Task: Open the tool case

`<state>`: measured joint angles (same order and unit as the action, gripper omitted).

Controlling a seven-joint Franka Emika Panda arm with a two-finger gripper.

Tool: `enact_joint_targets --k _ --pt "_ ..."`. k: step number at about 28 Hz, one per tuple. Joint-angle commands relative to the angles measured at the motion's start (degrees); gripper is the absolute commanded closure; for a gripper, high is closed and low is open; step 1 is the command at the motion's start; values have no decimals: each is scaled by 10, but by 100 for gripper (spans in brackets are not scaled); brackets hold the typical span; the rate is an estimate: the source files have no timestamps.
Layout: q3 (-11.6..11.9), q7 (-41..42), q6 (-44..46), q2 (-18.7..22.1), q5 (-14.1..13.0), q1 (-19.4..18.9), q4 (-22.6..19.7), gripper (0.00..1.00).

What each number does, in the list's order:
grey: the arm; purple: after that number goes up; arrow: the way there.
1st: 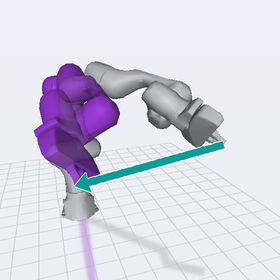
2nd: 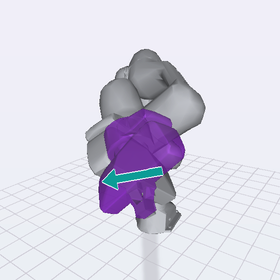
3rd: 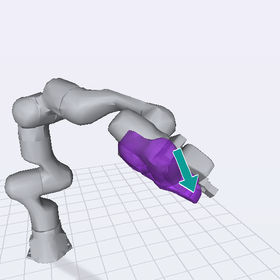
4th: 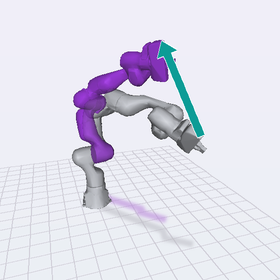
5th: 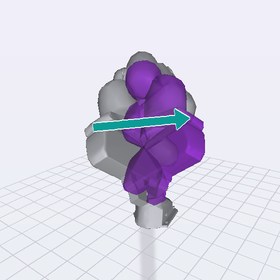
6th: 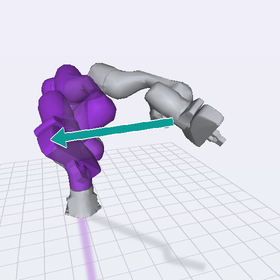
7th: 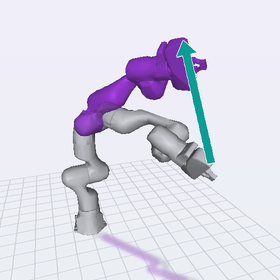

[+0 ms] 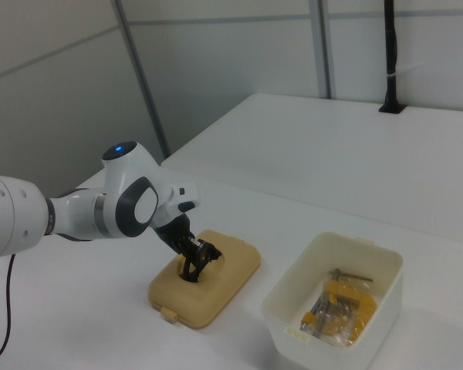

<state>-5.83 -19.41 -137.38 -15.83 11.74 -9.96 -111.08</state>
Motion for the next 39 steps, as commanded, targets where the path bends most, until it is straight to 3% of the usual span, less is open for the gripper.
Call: enact_joint_targets --k 1,2,5,8,11,13,14,15,23,31,35,39 --pt "6 -17 -11 -6 18 -6 8 83" --pt "6 -14 -11 -6 18 -6 8 72" --pt "6 -12 -11 -6 18 -6 8 65" --pt "6 -12 -10 -9 18 -6 14 35" --pt "6 -12 -10 -11 18 -6 16 30" --pt "6 -14 -9 -10 18 -6 17 17" --pt "8 -17 -3 -8 17 -5 30 4" --pt "10 -17 3 -8 17 -5 38 0" --pt "17 -16 88 7 14 7 96 0" --pt "35 9 238 70 5 43 149 0" --pt "52 78 312 95 -37 64 182 0" --pt "85 137 366 116 -73 65 198 0"
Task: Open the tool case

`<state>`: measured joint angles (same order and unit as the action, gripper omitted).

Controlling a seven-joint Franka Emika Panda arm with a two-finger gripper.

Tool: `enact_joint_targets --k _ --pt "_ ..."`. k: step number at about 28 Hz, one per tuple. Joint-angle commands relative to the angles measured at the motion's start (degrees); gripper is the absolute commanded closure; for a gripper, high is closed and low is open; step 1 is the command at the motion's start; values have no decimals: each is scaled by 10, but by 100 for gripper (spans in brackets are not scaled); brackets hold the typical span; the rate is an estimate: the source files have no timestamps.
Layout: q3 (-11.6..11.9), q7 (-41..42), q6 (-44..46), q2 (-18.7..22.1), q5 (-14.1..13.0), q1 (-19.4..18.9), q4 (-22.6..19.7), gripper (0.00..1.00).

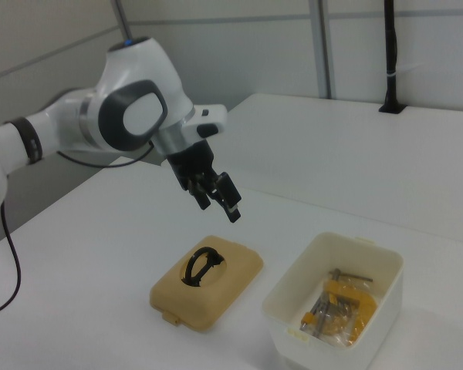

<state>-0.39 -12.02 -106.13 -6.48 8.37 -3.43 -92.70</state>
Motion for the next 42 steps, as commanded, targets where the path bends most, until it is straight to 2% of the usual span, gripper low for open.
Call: enact_joint_targets --k 1,8,15,18,20,22,23,28,34,42 --pt "33 67 55 28 -43 0 15 0" --pt "29 63 58 50 -49 -4 -5 0" --pt "27 74 58 95 -49 1 -42 0" --pt "33 85 74 96 -49 2 -35 0" --pt "35 117 97 96 -50 18 -21 0" --pt "35 140 115 96 -56 25 -15 0" --pt "35 146 121 96 -68 26 -14 0" --pt "32 141 118 95 -75 25 -15 0" --pt "30 140 119 93 -102 25 -17 0" --pt "29 102 122 91 -102 25 -16 0"
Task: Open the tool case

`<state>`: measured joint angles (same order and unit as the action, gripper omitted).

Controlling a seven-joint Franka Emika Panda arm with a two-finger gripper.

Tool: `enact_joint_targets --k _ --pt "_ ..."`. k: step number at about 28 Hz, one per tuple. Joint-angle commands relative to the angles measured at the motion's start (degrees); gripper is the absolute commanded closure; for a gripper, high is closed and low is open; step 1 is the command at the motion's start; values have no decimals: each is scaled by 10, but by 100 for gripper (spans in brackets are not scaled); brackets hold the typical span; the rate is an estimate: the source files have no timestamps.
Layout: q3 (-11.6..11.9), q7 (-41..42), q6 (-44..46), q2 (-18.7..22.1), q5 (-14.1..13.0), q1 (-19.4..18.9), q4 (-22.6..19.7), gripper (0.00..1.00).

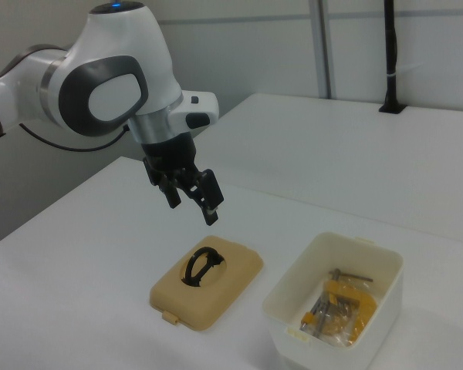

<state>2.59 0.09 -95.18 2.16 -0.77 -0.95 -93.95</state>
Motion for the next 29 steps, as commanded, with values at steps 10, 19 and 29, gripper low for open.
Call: enact_joint_targets --k 10,19,29 --pt "0 -9 12 2 -10 0 -4 0" --pt "-1 7 13 0 -10 0 -3 0" --pt "-1 5 13 0 -10 0 -3 0"
